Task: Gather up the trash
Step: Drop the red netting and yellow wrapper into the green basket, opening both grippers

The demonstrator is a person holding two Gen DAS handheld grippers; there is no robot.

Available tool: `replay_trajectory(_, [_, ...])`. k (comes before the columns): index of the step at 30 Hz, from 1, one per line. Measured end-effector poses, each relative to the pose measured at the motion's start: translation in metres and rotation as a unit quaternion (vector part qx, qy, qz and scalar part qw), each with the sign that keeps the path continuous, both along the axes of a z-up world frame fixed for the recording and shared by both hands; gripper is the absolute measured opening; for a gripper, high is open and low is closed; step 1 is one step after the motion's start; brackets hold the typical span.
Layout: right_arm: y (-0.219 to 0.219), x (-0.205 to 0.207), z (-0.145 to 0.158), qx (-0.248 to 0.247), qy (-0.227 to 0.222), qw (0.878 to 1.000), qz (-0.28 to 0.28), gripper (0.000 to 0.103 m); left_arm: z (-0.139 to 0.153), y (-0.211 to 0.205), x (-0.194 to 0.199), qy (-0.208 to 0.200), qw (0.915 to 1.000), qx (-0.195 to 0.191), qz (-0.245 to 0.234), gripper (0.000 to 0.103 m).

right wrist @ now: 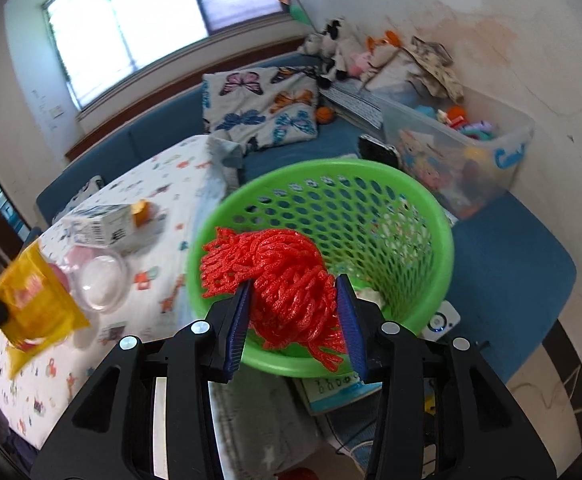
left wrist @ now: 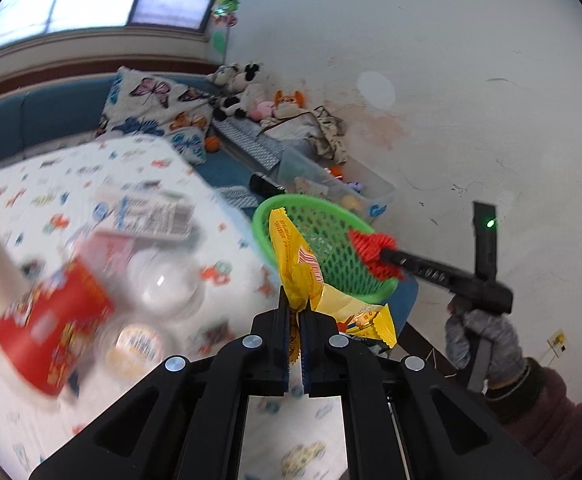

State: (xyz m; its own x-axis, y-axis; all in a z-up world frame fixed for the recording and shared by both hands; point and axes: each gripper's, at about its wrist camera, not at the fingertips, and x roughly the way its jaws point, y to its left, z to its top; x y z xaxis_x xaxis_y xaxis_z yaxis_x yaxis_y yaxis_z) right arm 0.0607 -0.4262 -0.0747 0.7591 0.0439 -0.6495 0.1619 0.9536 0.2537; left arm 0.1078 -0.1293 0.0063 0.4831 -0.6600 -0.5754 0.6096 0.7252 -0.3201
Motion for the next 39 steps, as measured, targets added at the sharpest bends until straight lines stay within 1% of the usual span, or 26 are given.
replay_trajectory(3, [-0.009, 0.006, -0.009, 0.010, 0.008, 1.000, -0.004, 0.046, 0.007, -0.021, 0.010, -0.010, 0.9999, 0.009, -0.010, 0.004])
replay_trajectory(7, [-0.015, 0.011, -0.017, 0.021, 0.015, 1.000, -0.006, 0.055, 0.013, -0.047, 0.024, -0.013, 0.9995, 0.016, -0.022, 0.004])
replay_trajectory(14, [-0.020, 0.005, -0.015, 0.017, 0.010, 1.000, -0.005, 0.057, 0.016, -0.090, 0.048, -0.014, 0.9986, 0.030, -0.040, 0.004])
replay_trajectory(21, [-0.024, -0.009, -0.008, 0.008, -0.001, 1.000, -0.008, 0.063, -0.002, -0.131, 0.069, 0.005, 0.9974, 0.051, -0.050, 0.004])
replay_trajectory(23, [-0.026, -0.014, -0.006, 0.011, -0.005, 1.000, -0.010, 0.066, -0.010, -0.141, 0.077, 0.019, 0.9969, 0.057, -0.050, 0.004])
replay_trajectory(25, [-0.028, -0.017, -0.006, 0.014, -0.007, 1.000, -0.011, 0.067, -0.019, -0.150, 0.083, 0.030, 0.9964, 0.062, -0.049, 0.004])
replay_trajectory(30, [-0.029, -0.021, -0.009, 0.019, -0.003, 1.000, -0.012, 0.067, -0.034, -0.163, 0.089, 0.038, 0.9947, 0.081, -0.051, 0.006])
replay_trajectory(33, [-0.030, -0.022, -0.011, 0.022, 0.000, 1.000, -0.012, 0.067, -0.042, -0.165, 0.090, 0.043, 0.9941, 0.087, -0.048, 0.010])
replay_trajectory(36, [-0.028, -0.022, -0.012, 0.023, 0.001, 1.000, -0.009, 0.067, -0.047, -0.165, 0.091, 0.046, 0.9938, 0.089, -0.047, 0.018])
replay_trajectory(37, [-0.027, -0.022, -0.013, 0.023, 0.002, 1.000, -0.009, 0.067, -0.049, -0.165, 0.092, 0.048, 0.9937, 0.089, -0.047, 0.026])
replay_trajectory(38, [-0.026, -0.023, -0.013, 0.024, 0.001, 1.000, -0.008, 0.067, -0.050, -0.163, 0.091, 0.051, 0.9938, 0.087, -0.046, 0.040])
replay_trajectory(39, [-0.025, -0.023, -0.012, 0.024, 0.001, 1.000, -0.006, 0.067, -0.050, -0.161, 0.090, 0.049, 0.9941, 0.087, -0.043, 0.044])
